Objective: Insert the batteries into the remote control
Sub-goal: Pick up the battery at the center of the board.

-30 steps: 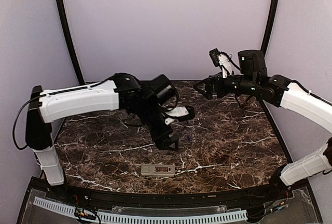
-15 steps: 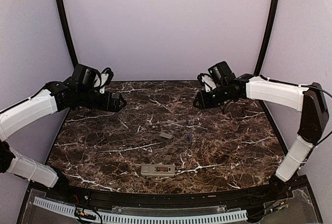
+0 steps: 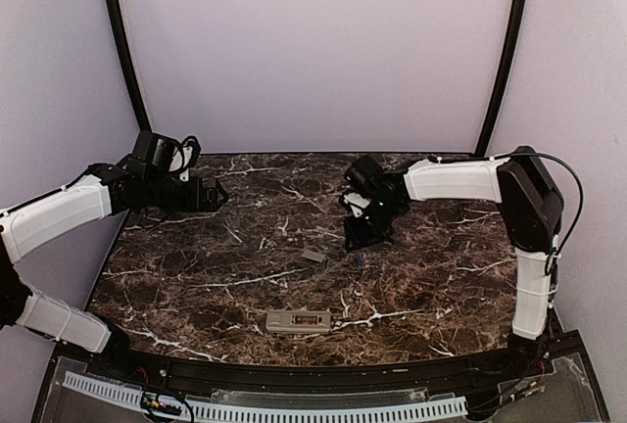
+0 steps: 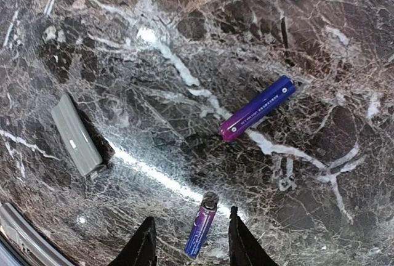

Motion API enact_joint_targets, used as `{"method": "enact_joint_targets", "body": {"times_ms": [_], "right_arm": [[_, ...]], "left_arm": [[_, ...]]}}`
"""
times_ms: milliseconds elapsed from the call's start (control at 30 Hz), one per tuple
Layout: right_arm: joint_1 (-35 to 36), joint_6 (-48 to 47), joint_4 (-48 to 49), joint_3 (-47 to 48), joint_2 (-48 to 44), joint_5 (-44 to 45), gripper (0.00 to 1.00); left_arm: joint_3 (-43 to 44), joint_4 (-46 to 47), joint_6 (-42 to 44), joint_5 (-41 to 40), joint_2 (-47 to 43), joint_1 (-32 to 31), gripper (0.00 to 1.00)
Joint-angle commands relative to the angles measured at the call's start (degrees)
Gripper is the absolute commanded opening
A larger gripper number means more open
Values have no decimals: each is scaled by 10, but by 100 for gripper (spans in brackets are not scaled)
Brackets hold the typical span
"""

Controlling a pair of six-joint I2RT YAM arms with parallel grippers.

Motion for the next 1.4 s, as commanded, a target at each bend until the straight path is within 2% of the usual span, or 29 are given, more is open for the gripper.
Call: {"method": "enact_joint_targets", "body": {"times_ms": [0,633,1367], "right_arm": [[16,4,-37,27,25,3,36],[24,-1,-56,20,53,33,21],[41,24,-82,-21,17,59,23]], "left_arm": [[-7,6,9,8,-5,5,99],[-4,4,15,16,-4,10,99],[-4,9,15,31,-11,16,98]]}}
